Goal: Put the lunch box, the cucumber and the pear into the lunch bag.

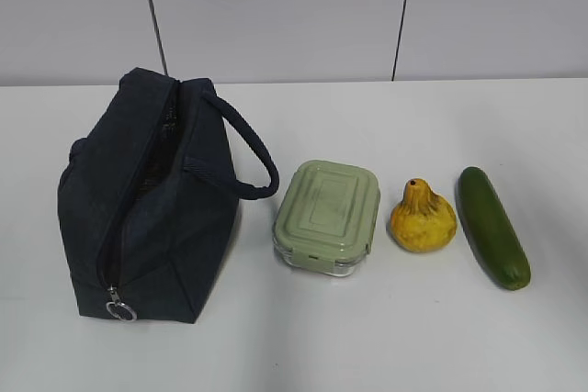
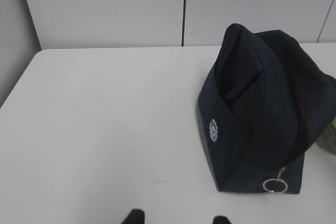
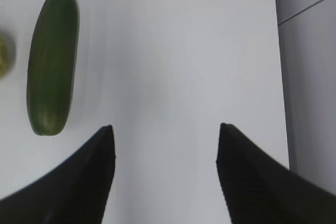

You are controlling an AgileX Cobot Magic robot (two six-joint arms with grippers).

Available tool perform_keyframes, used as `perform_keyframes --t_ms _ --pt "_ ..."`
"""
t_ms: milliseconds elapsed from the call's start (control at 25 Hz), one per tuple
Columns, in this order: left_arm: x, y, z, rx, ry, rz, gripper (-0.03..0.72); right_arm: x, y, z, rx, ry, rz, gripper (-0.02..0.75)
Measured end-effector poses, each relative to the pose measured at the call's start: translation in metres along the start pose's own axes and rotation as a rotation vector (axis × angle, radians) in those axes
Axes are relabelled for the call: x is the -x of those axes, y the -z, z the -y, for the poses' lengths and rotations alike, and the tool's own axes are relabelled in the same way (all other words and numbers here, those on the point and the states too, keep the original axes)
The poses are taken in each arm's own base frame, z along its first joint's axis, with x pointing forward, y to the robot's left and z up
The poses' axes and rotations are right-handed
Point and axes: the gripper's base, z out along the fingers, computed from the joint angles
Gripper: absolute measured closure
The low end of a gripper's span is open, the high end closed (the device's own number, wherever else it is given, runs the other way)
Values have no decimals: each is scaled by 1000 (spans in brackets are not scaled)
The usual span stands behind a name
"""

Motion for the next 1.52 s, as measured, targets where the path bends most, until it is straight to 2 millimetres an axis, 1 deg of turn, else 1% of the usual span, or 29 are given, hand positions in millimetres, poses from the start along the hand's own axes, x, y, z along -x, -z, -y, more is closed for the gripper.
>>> perform_keyframes --t_ms 360,480,520,560,600,640,680,720,760,800,880,920,1040,1160,1280,1360,1520 --pt "0 0 0 0 0 0 446 45 -44 -20 4 20 -94 262" --pt "0 0 0 0 0 0 446 58 -64 -24 47 -28 -145 262" --pt "0 0 0 0 0 0 446 62 -76 -25 68 -40 -178 262" --pt "0 0 0 0 0 0 446 64 -83 -25 84 -49 -199 262" --pt "0 0 0 0 0 0 446 65 -89 -24 97 -58 -215 262" --pt "0 0 0 0 0 0 446 67 -100 -23 130 -77 -249 262" --pt "0 0 0 0 0 0 446 68 -105 -22 149 -88 -263 262" --pt "0 0 0 0 0 0 446 68 -115 -20 190 -112 -295 262" --pt "0 0 0 0 0 0 446 68 -120 -20 225 -129 -315 262" --pt "0 0 0 0 0 0 446 66 -130 -19 273 -134 -352 262" --pt "0 0 0 0 0 0 446 64 -138 -17 314 -143 -388 262" --pt "0 0 0 0 0 0 446 60 -147 -18 351 -130 -431 262" --pt "0 0 0 0 0 0 446 57 -155 -20 384 -116 -448 262" --pt "0 0 0 0 0 0 446 61 -157 -24 425 -113 -412 262" --pt "0 0 0 1 0 0 446 64 -166 -30 466 -107 -382 261" --pt "0 0 0 1 0 0 446 63 -175 -37 482 -89 -389 258" --pt "0 0 0 1 0 0 446 58 -196 -59 499 -29 -433 216"
